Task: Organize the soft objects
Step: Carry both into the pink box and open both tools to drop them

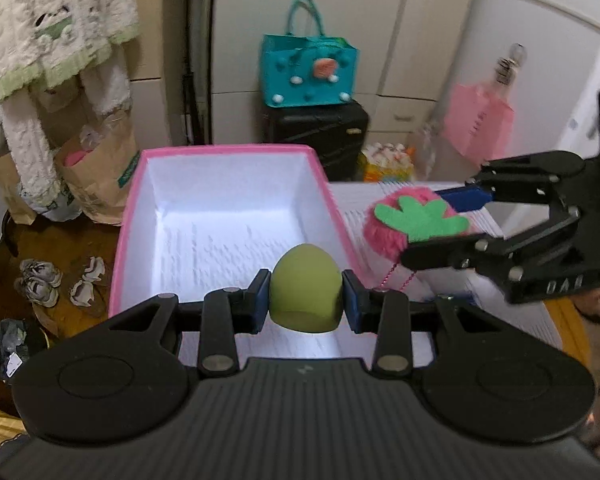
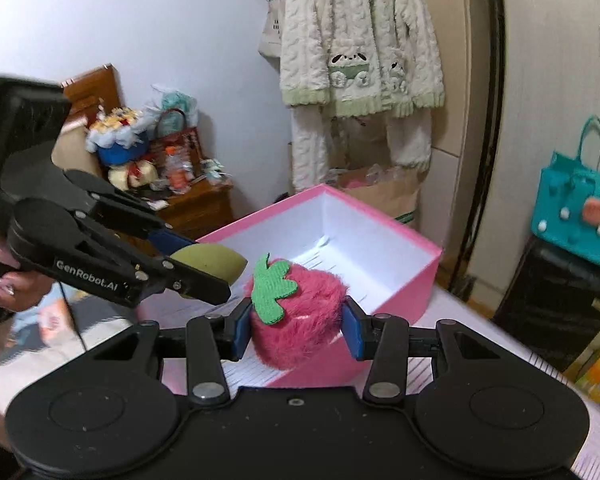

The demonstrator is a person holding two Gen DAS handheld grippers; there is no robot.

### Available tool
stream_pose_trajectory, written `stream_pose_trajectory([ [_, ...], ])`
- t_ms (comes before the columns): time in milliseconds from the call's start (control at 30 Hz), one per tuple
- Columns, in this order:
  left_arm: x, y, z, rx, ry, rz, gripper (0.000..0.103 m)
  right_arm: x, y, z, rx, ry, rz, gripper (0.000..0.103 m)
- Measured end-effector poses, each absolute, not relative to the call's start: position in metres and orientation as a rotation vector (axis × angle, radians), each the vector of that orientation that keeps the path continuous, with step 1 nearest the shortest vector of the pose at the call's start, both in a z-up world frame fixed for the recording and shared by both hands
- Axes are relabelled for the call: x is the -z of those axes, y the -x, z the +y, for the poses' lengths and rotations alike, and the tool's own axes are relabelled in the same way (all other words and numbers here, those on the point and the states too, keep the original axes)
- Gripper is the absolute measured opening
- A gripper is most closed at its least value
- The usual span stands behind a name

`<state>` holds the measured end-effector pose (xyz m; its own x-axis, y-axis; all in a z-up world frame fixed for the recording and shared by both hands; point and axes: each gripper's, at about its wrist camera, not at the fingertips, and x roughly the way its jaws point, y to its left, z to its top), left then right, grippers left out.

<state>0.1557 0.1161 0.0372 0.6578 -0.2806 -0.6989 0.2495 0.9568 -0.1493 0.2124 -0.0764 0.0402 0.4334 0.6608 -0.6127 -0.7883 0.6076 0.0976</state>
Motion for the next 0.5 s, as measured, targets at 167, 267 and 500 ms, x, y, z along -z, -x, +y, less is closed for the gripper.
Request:
stream_pose_trajectory([
  [167,-0.018,-0.223,0.129,0.235,0.062,0.849,0.036,-0.018,-0.269,-0.035,-0.924,0.36,0.717,0.051],
  [267,0.002,-0.266,0.142,0.194,0.134,0.913,0.036,0.003,-0.294,-0.015,-0.916,0.458,0.761,0.051],
  [500,0.046,-0.327,0.156,0.127,0.196,1.027,0.036,0.035,-0.316,0.024,-0.91,0.693,0.792,0.051],
])
